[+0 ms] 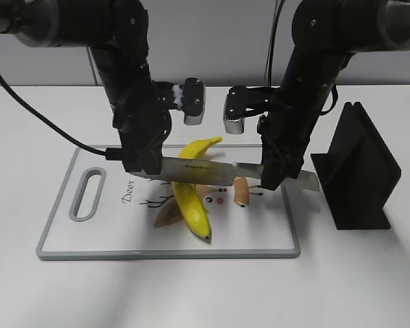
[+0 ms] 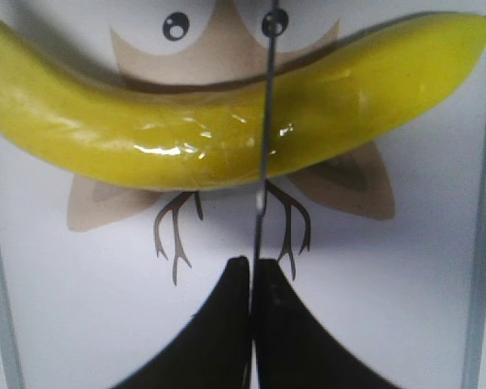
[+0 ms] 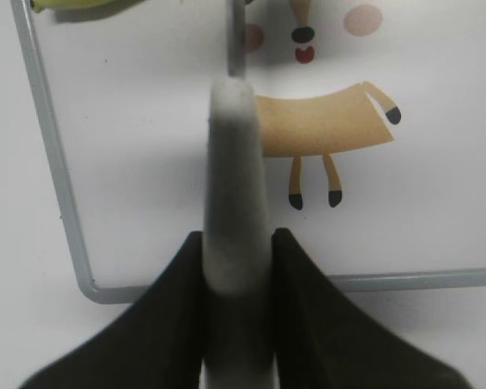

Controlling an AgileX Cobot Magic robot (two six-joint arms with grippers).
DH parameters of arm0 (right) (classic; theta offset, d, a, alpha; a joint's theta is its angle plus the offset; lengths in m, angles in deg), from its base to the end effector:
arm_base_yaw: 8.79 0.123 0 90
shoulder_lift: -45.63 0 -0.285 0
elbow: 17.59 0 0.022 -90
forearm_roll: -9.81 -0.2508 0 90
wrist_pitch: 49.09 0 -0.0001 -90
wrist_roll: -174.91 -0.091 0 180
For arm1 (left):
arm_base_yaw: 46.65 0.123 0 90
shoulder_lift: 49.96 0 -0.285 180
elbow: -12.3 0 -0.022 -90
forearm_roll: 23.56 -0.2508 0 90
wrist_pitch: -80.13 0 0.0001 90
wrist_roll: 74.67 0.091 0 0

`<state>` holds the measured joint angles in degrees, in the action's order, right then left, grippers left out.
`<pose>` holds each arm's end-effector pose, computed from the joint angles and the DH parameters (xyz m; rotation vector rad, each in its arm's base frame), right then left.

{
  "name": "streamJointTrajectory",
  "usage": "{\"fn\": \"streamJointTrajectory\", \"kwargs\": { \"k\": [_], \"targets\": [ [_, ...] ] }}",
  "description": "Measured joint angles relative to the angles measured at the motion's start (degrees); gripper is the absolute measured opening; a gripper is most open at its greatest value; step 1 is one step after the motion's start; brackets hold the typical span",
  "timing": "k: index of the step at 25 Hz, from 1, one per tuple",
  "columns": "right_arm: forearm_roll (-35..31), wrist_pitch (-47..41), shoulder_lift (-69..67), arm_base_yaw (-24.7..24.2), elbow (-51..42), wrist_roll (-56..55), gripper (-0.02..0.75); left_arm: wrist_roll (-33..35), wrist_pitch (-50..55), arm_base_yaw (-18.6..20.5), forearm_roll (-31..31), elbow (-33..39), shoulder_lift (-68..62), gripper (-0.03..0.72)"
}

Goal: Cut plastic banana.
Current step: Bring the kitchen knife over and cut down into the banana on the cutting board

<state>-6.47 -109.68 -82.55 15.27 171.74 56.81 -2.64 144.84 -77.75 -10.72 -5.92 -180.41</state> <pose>0.3642 0.1870 0.1571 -1.9078 2.3562 0.3527 0.3595 -0.2383 0.1764 2.2697 1.9752 -0.2620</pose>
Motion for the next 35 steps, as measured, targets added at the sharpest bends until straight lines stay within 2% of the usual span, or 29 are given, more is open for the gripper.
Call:
{"fn": "streamJointTrajectory", "kwargs": {
  "k": [24, 35],
  "targets": [
    [0.3, 0.4, 0.8, 0.0, 0.0, -0.5, 0.183, 0.0, 0.0, 0.5, 1.9, -0.3, -0.7, -0.01],
    [-0.1, -1.4, 7.2, 0.0, 0.0, -1.4, 0.183, 0.0, 1.0, 0.5, 1.6, 0.2, 5.9, -0.01]
  ]
}}
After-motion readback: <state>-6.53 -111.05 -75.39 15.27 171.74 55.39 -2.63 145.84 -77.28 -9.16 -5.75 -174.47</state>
